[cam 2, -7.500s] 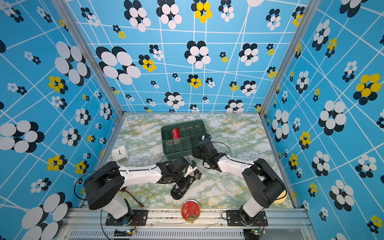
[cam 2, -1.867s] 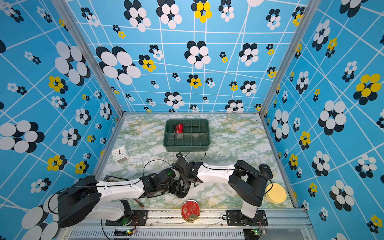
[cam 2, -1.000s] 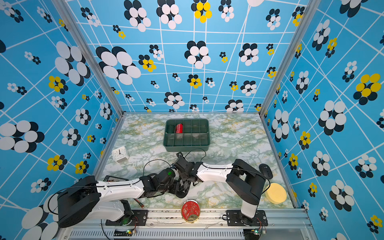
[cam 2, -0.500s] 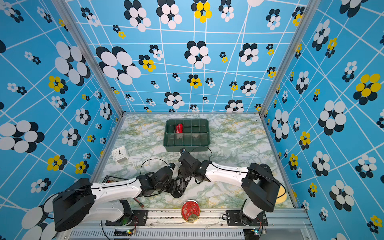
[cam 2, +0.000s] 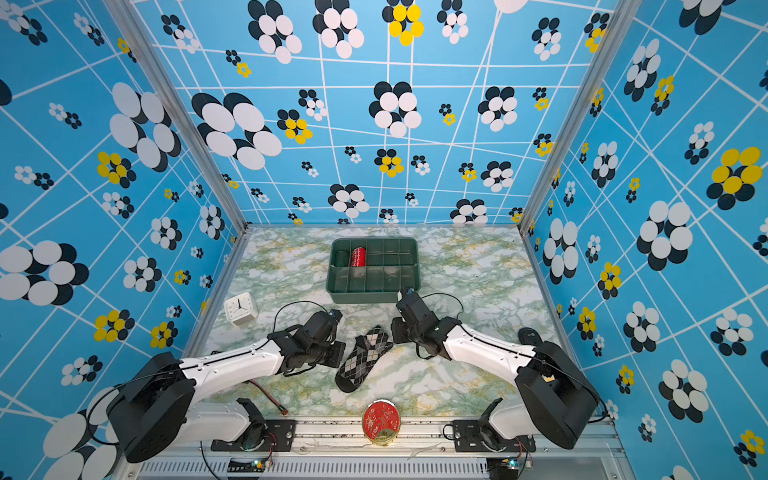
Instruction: Roll the socks
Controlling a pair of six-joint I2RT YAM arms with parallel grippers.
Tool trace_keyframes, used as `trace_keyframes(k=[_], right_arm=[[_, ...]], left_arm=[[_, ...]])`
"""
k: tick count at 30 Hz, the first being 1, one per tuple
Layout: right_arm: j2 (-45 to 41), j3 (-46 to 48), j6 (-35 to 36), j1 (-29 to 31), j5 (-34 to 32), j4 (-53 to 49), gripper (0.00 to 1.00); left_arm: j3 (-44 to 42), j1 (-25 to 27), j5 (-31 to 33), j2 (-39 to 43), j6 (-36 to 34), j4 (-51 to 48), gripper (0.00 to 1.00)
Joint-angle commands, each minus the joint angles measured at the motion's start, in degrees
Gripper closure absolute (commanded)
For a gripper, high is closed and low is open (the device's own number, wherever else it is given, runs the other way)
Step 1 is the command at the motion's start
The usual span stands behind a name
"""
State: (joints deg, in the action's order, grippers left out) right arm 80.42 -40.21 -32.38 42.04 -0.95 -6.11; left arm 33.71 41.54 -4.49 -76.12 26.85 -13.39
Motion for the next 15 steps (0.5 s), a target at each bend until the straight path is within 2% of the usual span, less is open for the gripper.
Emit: trace_keyframes(k=[1, 6, 15], right_arm=[[0.29, 2.22, -4.12, -1.71, 6.88, 4.33, 0.62], [1.65, 4.48, -6.11, -4.02, 12.45, 9.65, 0.62], [6.17, 1.46, -3.45, -4.56, 16.39, 9.32, 0.62]], left_arm=[[4.73, 0.0, -1.9, 0.29, -3.23, -2.73, 0.96], [8.79, 2.87, -5.35, 0.74, -0.48, -1.28, 0.95], [9.07, 6.57, -5.15, -5.89, 2.81, 0.6, 0.97]])
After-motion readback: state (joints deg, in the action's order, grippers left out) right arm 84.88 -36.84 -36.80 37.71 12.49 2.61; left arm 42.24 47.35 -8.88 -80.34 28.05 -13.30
